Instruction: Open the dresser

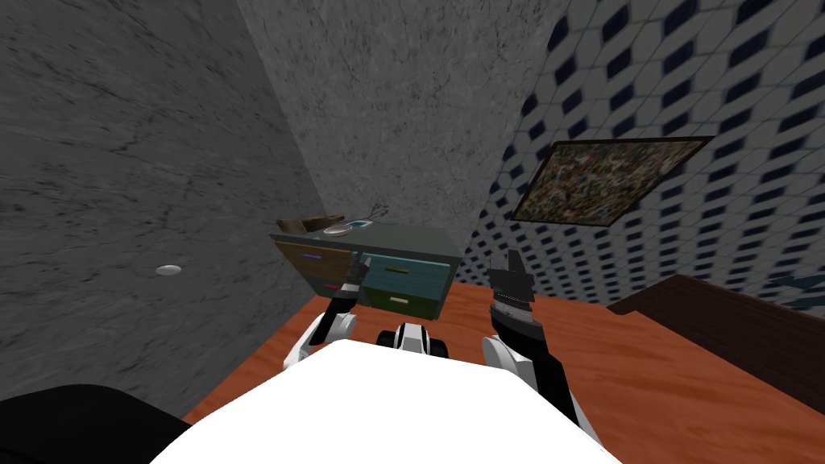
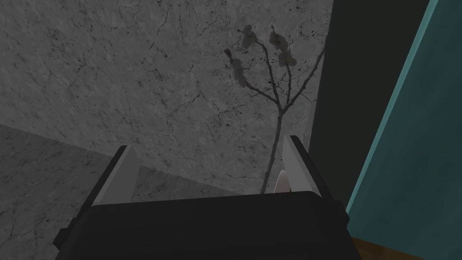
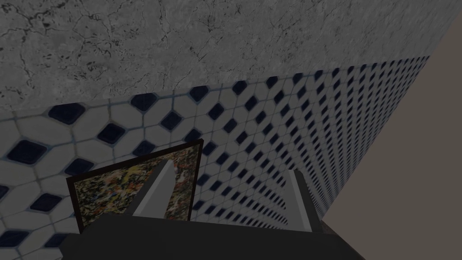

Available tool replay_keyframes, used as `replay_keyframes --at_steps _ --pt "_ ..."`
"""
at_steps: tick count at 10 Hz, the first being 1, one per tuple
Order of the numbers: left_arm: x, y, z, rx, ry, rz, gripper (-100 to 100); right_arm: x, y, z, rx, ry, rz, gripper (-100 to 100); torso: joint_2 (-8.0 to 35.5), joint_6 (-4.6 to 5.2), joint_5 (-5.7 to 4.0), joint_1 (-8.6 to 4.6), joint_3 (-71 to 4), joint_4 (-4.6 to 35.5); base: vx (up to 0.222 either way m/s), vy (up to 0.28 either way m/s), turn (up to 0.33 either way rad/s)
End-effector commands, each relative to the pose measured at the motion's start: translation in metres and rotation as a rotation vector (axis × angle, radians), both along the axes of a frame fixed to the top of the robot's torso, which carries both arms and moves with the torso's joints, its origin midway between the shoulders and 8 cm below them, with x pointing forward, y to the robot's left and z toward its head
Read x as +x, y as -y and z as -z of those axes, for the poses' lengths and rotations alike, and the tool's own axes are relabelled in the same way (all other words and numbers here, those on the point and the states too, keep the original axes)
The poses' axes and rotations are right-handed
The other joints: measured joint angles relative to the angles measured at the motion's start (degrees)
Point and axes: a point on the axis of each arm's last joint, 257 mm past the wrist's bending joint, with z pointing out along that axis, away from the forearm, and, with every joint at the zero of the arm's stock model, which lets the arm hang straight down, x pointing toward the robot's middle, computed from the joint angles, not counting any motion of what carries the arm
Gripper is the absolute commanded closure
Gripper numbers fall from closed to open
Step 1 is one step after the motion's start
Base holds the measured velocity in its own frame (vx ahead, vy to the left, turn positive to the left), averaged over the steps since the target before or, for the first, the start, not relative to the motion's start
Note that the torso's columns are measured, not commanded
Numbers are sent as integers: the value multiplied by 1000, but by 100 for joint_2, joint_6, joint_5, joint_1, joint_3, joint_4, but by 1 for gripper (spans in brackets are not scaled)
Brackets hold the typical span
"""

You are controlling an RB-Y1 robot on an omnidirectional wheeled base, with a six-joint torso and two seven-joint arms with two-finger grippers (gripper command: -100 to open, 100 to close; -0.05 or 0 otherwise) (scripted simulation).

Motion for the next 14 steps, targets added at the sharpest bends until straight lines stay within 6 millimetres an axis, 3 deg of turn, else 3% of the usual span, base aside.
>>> replay_keyframes --at_steps 1,11,14 --pt "6 2 20 5 -32 1 -100 0 0 0 0 0 0 0 0 0 0 0 0 0 7 -3 -9" --pt "23 12 122 15 -206 6 -100 0 0 0 0 0 0 0 -2 0 0 0 -1 -1 9 -4 -26" --pt "25 16 145 14 -245 8 -100 0 0 0 0 0 0 0 1 0 0 1 1 0 7 -3 -19"
